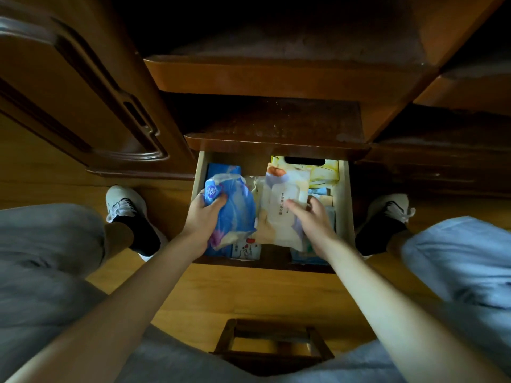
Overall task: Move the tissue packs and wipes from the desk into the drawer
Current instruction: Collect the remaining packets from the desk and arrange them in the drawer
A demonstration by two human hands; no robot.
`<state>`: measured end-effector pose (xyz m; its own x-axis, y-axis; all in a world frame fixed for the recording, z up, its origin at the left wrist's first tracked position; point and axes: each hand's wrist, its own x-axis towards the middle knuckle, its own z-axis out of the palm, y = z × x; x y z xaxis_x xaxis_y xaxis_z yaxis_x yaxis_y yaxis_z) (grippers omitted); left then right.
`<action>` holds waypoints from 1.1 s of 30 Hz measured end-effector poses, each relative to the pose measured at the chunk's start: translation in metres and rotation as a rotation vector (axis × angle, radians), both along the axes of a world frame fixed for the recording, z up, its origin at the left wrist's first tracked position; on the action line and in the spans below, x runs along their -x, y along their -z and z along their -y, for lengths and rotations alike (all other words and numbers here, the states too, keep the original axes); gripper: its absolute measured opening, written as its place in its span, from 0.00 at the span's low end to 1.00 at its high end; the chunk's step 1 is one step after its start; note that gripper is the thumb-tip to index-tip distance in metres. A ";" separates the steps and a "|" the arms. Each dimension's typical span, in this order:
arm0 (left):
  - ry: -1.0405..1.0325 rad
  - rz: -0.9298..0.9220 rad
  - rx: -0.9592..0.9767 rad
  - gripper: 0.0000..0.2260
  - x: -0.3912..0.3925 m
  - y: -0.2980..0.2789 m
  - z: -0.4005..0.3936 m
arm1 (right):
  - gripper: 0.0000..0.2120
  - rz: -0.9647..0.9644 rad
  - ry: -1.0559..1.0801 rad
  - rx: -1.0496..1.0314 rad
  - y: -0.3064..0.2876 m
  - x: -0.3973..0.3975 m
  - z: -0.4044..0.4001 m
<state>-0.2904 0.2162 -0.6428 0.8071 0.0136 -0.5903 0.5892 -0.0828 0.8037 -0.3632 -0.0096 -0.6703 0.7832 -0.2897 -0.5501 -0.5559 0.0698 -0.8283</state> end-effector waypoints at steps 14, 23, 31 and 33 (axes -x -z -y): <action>-0.125 -0.095 -0.058 0.11 0.002 0.017 0.020 | 0.06 0.006 0.072 -0.100 0.000 0.022 -0.015; -0.200 0.013 -0.180 0.10 -0.032 0.017 0.000 | 0.12 0.011 0.384 -0.066 0.015 0.031 0.026; 0.400 0.193 -0.484 0.18 -0.102 0.036 0.064 | 0.08 0.043 0.356 -0.063 0.017 0.026 0.023; 0.506 0.163 -0.532 0.20 -0.111 0.052 0.076 | 0.08 0.047 0.372 -0.059 0.019 0.029 0.026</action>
<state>-0.1798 0.1406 -0.6945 0.8674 -0.1324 -0.4798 0.2525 -0.7136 0.6535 -0.3921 -0.0355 -0.6895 0.6551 -0.5281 -0.5403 -0.4451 0.3082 -0.8408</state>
